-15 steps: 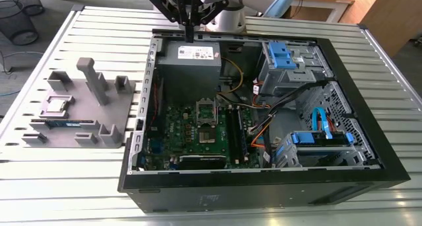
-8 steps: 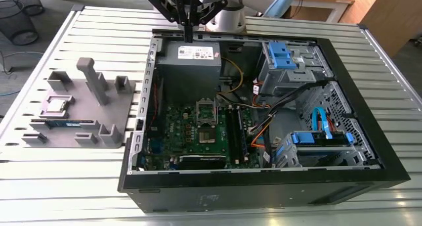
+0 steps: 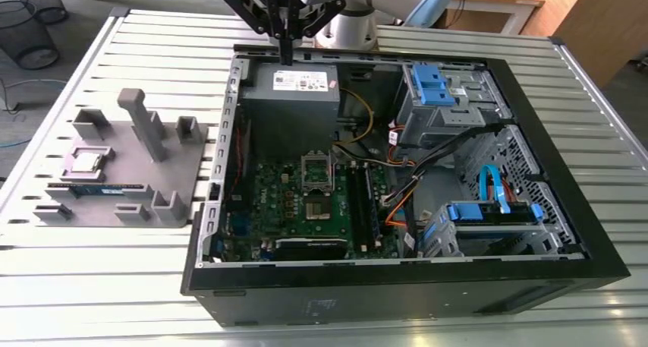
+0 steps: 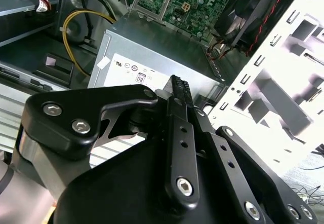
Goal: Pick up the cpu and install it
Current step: 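Reach for the cpu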
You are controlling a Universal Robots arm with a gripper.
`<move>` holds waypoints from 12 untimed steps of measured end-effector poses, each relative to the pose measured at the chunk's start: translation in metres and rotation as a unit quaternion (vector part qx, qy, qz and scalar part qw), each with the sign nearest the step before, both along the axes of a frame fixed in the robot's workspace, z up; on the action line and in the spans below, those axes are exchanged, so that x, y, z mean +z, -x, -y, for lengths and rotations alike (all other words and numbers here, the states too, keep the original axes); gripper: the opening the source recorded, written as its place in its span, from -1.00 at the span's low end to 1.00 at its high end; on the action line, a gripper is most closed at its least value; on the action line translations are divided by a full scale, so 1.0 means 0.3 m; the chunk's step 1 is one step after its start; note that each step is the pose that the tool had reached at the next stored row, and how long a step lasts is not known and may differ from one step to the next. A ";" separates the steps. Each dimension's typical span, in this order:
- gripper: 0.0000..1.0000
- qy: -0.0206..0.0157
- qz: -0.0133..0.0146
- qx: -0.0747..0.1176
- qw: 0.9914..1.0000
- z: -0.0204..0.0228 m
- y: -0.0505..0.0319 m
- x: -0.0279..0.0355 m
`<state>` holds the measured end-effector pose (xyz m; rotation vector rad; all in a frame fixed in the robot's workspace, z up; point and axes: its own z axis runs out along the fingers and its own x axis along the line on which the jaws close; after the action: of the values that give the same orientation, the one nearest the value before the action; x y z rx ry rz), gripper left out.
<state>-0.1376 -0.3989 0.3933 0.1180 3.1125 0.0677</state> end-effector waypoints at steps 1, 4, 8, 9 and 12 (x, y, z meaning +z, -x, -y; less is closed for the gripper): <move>-0.79 0.000 0.000 0.000 1.000 0.000 0.002 0.000; -0.79 0.000 0.000 0.000 1.000 0.000 0.003 0.000; -0.79 0.000 0.000 0.000 1.000 0.000 0.006 0.000; -0.79 0.000 0.000 0.000 1.000 0.000 0.007 0.000; -0.79 0.000 0.000 0.000 1.000 0.000 0.012 0.000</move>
<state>-0.1411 -0.3989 0.3933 0.1181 3.1125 0.0676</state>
